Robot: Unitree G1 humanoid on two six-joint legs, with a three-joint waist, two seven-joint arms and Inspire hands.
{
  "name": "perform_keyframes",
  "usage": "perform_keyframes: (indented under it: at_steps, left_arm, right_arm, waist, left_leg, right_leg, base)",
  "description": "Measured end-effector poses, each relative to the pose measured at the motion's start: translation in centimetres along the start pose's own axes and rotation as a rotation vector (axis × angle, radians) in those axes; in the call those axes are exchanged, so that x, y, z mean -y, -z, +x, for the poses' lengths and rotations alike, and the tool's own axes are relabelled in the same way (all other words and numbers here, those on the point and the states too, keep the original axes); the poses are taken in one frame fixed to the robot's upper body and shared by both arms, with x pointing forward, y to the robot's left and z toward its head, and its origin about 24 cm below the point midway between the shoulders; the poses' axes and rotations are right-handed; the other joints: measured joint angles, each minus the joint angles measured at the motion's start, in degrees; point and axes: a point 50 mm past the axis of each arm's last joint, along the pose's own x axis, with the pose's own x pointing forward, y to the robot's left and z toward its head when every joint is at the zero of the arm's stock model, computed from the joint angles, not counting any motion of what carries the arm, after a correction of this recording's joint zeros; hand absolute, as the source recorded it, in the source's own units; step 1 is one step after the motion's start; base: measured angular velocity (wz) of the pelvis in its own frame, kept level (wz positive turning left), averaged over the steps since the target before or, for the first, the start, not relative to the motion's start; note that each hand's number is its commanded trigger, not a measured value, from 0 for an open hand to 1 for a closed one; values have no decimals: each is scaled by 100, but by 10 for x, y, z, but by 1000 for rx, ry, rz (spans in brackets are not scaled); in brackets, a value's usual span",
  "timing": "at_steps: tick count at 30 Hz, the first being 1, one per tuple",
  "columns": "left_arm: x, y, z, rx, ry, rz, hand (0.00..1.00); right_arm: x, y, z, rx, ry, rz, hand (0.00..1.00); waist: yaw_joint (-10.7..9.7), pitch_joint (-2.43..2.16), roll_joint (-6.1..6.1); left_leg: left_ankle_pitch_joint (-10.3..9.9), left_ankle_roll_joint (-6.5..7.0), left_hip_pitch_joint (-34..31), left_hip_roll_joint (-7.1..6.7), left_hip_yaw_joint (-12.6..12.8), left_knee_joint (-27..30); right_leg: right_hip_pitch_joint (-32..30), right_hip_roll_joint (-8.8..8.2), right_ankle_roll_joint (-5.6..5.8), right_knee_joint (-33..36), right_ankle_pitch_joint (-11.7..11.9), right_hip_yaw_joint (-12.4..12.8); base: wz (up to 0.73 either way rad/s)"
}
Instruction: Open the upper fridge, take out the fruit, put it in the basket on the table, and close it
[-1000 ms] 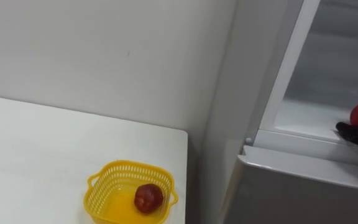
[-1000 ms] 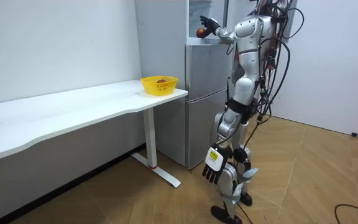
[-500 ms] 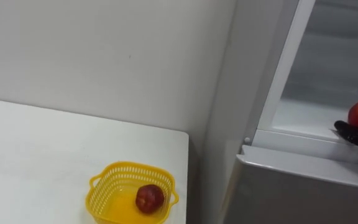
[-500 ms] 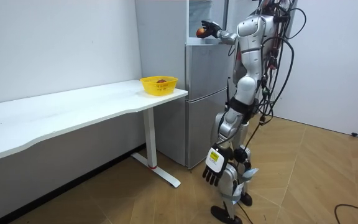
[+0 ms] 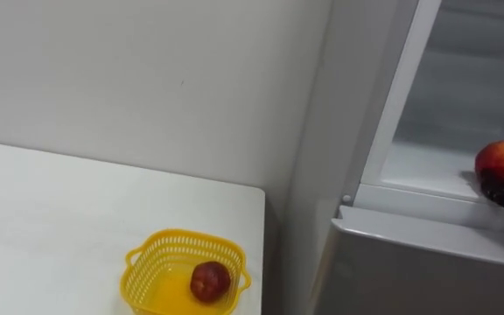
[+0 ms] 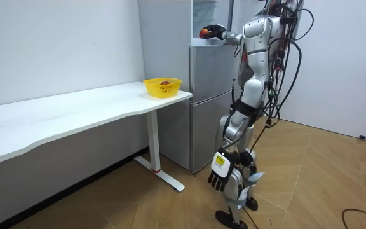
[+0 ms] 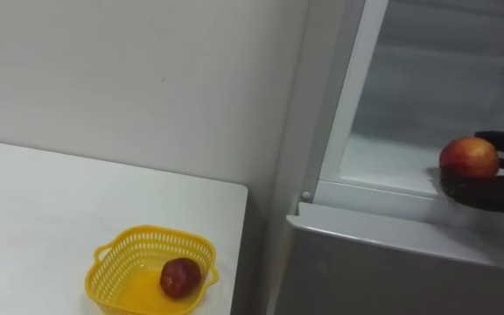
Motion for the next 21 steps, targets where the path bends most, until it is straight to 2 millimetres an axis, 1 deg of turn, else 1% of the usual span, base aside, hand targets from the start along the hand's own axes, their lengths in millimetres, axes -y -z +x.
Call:
perform_keyframes:
  at_steps: [5,13,16,18,20,21]
  left_arm:
    - [0,0,0,-1,-1,0,0]
    - [0,-2,0,4,7,1,0]
    - [-1,-4,0,9,6,-2,0]
    - [-1,-6,1,15,6,-2,0]
    - [-1,-8,1,20,8,-1,0]
    - [-1,-8,1,22,9,-1,0]
  right_arm:
    - [1,-5,3,6,10,7,100]
    - [1,-6,3,7,8,8,100]
    - [0,-6,3,8,11,9,100]
    - [0,-9,3,20,16,6,100]
    - [-3,-15,2,45,8,6,100]
    - [-4,-19,2,66,3,9,100]
  waist:
    - [-2,2,3]
    - [7,1,10]
    - [33,3,16]
    - [103,2,36]
    - [119,26,73]
    - [112,27,78]
  left_leg:
    - [0,0,-6,-1,-81,-4]
    - [0,-1,0,3,-79,-16]
    - [0,-1,8,5,-74,-27]
    - [1,-2,11,10,-17,-50]
    - [1,-2,2,12,10,-46]
    - [0,-1,2,7,16,-46]
  right_leg:
    - [15,2,0,-1,0,-49]
    - [32,3,0,-6,0,-62]
    - [28,4,0,-4,0,-47]
    - [-7,11,0,0,0,-4]
    - [-28,15,0,-1,0,28]
    - [-29,9,0,2,0,22]
  base:
    - [5]
    - [1]
    - [-1]
    - [-15]
    - [-12]
    - [0]
